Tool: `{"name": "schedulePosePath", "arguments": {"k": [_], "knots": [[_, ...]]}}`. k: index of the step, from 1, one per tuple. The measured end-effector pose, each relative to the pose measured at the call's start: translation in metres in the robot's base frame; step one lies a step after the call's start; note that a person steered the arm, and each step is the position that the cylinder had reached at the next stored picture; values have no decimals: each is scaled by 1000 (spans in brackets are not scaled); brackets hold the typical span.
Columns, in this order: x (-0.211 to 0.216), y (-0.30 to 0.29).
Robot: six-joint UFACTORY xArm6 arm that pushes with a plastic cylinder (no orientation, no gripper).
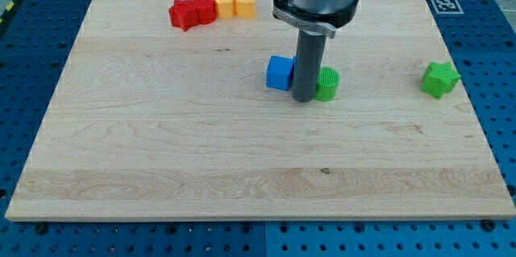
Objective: Push the green circle towards the green star
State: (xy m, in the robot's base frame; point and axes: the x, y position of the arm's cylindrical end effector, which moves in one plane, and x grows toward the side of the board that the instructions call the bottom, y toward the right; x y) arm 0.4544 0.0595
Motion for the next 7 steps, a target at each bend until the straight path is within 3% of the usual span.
{"name": "schedulePosePath", "arguments": {"k": [3, 5, 7], "knots": [[-25, 0], [15, 3], [14, 12]]}}
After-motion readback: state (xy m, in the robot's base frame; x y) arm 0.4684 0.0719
